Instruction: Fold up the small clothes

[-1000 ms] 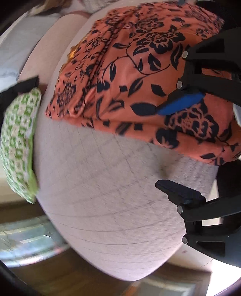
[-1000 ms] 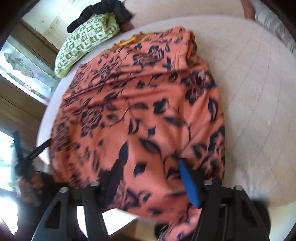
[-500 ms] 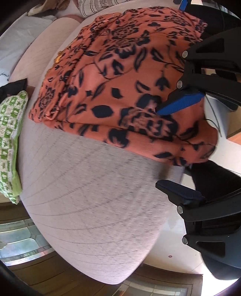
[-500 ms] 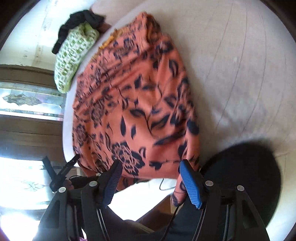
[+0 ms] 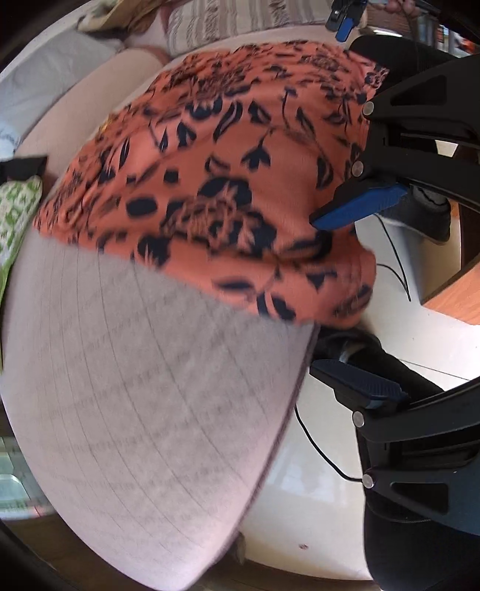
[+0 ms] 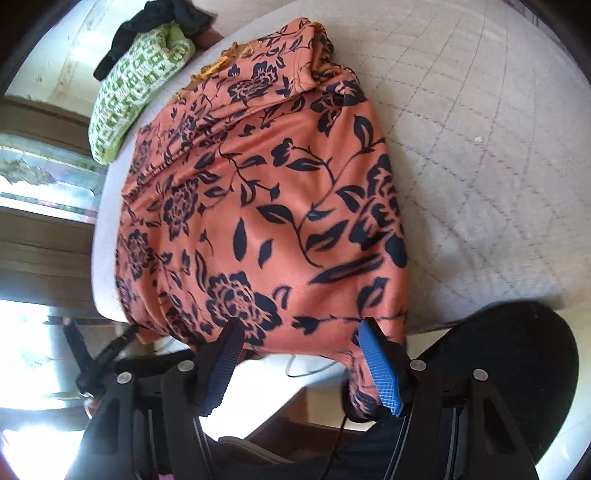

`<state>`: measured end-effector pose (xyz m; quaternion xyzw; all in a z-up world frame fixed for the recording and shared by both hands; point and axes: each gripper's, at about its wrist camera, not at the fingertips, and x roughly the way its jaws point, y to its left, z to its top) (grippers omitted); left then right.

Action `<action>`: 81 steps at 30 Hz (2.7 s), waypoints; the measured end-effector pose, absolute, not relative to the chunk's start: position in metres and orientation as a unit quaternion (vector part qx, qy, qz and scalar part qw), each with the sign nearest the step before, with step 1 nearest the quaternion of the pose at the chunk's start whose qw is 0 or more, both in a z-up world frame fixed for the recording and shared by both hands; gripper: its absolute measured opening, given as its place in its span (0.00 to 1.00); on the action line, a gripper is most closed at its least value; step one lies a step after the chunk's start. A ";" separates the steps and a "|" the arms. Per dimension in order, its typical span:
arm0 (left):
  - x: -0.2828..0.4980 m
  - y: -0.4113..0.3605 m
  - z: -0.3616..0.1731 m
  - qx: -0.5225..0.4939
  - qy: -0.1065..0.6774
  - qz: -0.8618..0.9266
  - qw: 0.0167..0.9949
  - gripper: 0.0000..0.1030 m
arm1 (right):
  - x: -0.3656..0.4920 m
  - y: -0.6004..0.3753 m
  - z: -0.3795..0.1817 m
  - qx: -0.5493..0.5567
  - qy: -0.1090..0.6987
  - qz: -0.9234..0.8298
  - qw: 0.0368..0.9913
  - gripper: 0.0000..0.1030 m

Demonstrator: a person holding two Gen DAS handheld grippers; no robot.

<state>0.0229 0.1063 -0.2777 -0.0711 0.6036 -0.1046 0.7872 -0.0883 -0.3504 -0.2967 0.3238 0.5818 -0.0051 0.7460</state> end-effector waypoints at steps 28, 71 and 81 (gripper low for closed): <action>0.041 0.148 -0.257 -0.126 0.614 -0.216 0.749 0.08 | -0.099 -0.341 -0.331 0.266 0.607 0.031 0.748 0.07; 0.241 -0.003 -0.196 -0.112 0.488 -0.069 0.863 0.57 | 0.148 -0.468 -0.240 0.371 0.303 -0.061 0.876 0.76; 0.215 -0.030 -0.216 0.003 0.538 -0.056 0.841 0.65 | 0.210 -0.367 -0.289 0.246 0.514 -0.050 0.820 0.35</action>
